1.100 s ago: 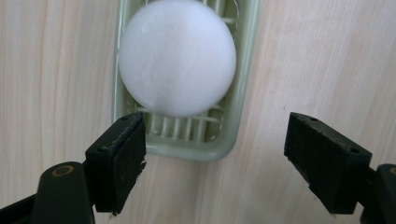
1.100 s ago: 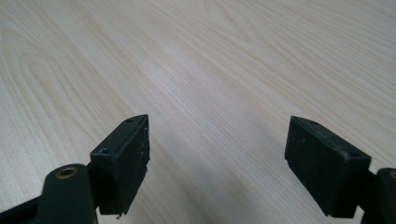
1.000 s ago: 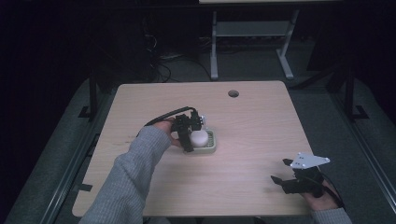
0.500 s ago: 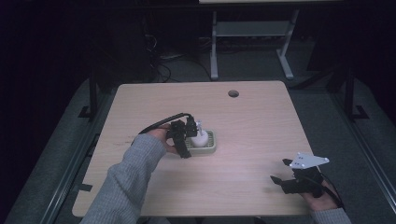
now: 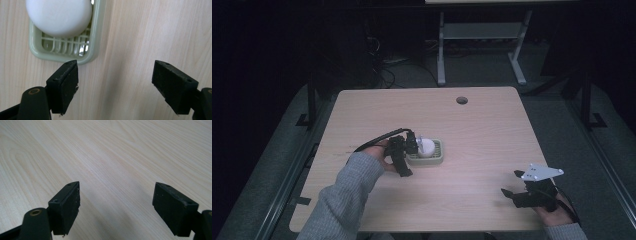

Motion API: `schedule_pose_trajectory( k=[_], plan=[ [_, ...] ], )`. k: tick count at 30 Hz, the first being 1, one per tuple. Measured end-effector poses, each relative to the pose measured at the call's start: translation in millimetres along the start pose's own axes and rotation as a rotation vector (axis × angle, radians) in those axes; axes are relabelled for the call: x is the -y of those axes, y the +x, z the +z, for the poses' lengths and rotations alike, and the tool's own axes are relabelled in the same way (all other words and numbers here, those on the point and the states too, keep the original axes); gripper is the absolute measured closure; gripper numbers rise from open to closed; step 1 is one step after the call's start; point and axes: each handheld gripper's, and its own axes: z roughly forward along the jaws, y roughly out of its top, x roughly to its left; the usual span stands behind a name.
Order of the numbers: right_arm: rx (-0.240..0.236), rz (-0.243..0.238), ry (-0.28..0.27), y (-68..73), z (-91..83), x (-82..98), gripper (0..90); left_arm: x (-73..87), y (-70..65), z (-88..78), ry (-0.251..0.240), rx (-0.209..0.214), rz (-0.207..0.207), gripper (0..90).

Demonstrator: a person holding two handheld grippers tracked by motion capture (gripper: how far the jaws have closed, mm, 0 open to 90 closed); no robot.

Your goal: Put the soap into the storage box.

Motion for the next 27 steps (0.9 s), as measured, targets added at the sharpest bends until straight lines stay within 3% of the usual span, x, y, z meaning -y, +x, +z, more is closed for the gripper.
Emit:
schedule_pose_trajectory(
  k=[11, 27],
  plan=[
    [0.001, 0.004, 0.006, 1.6, 0.8, -0.4, 21.6, 15.0, -15.1, 1.9, -0.047, 0.011, -0.011, 21.6],
    [0.005, 0.000, 0.010, 1.9, 1.6, -0.3, 21.5, 32.8, -31.0, 4.7, -0.069, 0.003, -0.019, 21.2]
  ],
)
